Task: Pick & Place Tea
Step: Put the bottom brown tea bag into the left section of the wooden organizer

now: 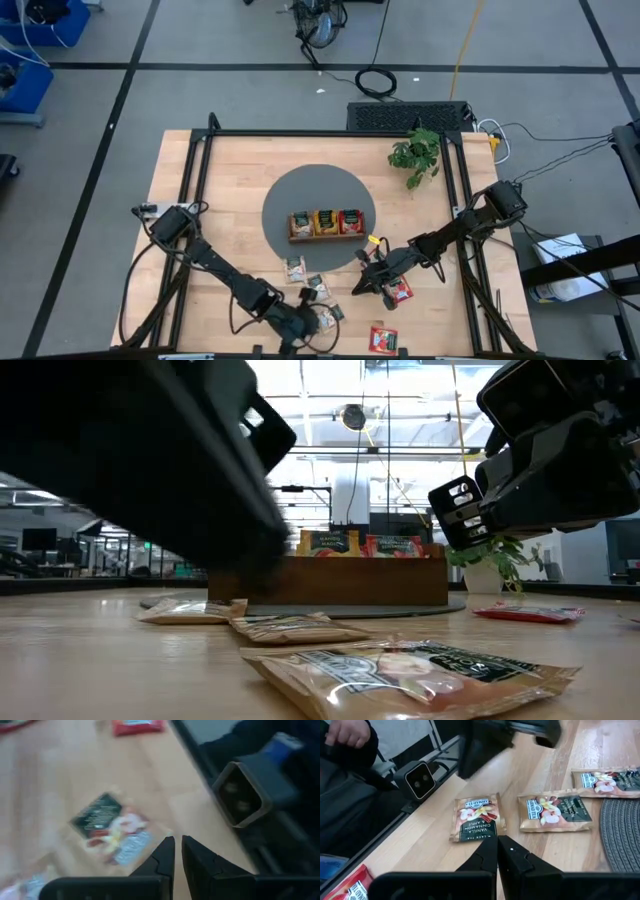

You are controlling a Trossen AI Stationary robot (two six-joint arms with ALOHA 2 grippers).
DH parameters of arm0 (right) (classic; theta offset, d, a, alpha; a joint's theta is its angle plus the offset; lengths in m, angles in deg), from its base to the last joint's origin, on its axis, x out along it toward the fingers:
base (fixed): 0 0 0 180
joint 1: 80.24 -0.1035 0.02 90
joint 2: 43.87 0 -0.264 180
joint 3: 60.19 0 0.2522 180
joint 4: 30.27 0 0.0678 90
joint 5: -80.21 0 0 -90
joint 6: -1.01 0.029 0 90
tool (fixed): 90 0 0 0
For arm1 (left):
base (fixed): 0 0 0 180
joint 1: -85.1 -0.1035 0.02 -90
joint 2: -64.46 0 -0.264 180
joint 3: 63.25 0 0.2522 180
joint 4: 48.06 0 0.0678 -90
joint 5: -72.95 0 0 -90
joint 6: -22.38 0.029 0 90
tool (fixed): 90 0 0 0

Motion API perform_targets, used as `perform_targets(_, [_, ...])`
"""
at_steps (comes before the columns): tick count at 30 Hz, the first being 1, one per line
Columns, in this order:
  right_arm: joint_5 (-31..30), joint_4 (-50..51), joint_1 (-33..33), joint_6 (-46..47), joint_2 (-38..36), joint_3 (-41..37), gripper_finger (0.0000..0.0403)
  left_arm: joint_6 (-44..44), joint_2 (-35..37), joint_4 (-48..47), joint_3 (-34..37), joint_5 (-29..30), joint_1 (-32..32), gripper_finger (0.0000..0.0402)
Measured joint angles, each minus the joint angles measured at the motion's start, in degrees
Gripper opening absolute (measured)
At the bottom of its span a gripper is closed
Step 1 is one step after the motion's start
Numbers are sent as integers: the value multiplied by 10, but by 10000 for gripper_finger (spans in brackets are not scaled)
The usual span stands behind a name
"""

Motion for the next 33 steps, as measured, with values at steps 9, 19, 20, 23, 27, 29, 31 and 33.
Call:
perform_targets(9, [-1,0,0,8,0,0,3,-51,-24,-11,1,-4,-23,42])
perform_targets(19, [1,6,0,32,0,-1,15,-72,-50,13,-2,-33,-64,42])
perform_targets(20, [10,8,-1,35,0,-1,18,-73,-50,12,-2,-31,-66,42])
perform_targets(23, [45,8,-9,45,0,-1,29,-78,-51,10,-2,-22,-69,42])
perform_targets(27, [43,5,-18,80,-5,-1,46,-78,-53,4,-2,-8,-70,42])
perform_targets(29, [42,5,-19,117,-8,-1,54,-78,-57,9,-2,-3,-70,42])
perform_targets(31, [42,7,-19,166,-14,-1,62,-78,-61,9,-2,-1,-71,42])
perform_targets(33, [41,12,-19,216,-15,0,69,-80,-67,15,-1,1,-73,42])
